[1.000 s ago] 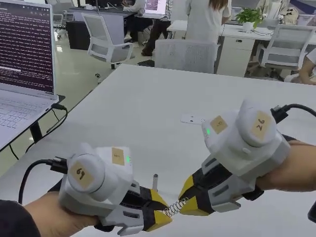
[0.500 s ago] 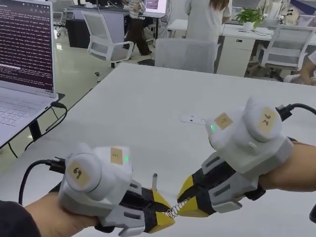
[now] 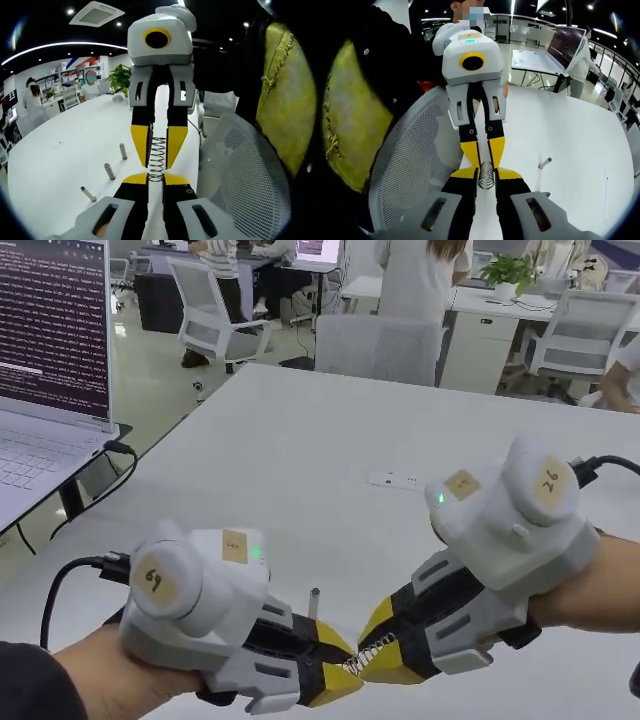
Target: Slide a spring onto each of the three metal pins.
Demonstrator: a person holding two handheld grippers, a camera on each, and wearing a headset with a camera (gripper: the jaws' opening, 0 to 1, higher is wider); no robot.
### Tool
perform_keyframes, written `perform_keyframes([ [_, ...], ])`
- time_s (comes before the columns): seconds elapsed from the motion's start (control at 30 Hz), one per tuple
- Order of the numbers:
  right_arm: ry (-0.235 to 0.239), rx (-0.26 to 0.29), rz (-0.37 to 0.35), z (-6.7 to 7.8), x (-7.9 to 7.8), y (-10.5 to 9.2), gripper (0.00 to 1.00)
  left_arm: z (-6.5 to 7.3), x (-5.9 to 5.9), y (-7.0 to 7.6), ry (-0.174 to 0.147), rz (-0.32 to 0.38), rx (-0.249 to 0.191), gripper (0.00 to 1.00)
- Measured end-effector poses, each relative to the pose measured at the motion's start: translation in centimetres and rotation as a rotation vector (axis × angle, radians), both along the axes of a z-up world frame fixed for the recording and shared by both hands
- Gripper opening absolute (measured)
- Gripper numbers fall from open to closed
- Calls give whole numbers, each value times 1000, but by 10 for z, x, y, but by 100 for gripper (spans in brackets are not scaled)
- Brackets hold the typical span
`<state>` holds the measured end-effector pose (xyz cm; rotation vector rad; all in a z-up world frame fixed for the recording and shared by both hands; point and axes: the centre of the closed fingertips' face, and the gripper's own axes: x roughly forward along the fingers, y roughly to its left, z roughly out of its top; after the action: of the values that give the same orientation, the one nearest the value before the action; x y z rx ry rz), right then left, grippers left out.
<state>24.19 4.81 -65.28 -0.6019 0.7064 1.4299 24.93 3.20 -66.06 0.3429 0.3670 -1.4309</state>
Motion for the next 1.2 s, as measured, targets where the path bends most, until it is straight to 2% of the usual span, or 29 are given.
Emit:
perform_keyframes([
  [0.13,0,2,-1,0,0,0,11,3,1,-1,11,7,-18,1],
  [0.63,0,5,2,2,1,1,9,5,1,-1,0,6,-29,1],
  [0.87,-5,-9,9,1,1,1,9,5,1,-2,-8,1,-22,2],
  [1.2,-8,-47,21,1,3,-1,8,4,3,-3,4,22,-31,2],
])
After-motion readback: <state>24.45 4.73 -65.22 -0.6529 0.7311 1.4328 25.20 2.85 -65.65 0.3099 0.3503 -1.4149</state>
